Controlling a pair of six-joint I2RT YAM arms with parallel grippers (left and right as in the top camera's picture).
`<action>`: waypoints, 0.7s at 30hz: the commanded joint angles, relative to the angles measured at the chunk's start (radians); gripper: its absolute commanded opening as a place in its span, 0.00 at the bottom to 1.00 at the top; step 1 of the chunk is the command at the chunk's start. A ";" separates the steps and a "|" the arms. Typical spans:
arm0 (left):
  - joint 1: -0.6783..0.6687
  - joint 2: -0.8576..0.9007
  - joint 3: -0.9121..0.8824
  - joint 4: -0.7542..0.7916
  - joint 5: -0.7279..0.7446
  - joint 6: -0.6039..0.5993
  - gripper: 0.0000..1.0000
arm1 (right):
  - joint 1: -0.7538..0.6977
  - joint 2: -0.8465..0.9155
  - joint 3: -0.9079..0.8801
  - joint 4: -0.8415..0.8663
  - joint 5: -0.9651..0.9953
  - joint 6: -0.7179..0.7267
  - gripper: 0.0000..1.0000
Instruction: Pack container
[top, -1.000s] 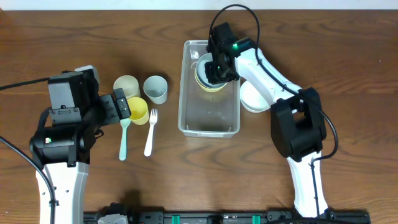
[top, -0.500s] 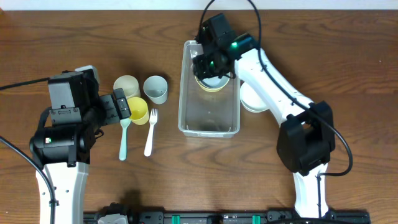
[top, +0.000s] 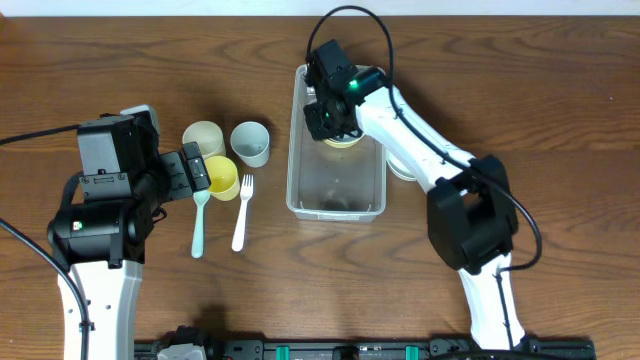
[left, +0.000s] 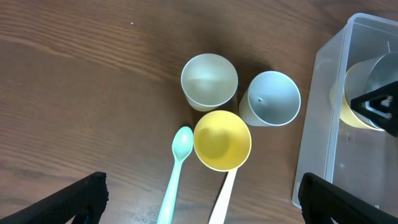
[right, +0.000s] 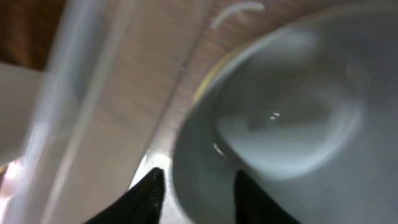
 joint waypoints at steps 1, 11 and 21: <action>0.003 -0.002 0.020 0.000 -0.016 0.009 0.98 | 0.001 0.022 0.006 0.004 0.039 0.021 0.22; 0.003 -0.002 0.020 0.000 -0.016 0.009 0.98 | 0.001 -0.044 0.010 0.013 0.040 -0.004 0.15; 0.003 -0.002 0.020 0.000 -0.016 0.009 0.98 | 0.004 -0.152 0.010 -0.055 0.123 -0.017 0.22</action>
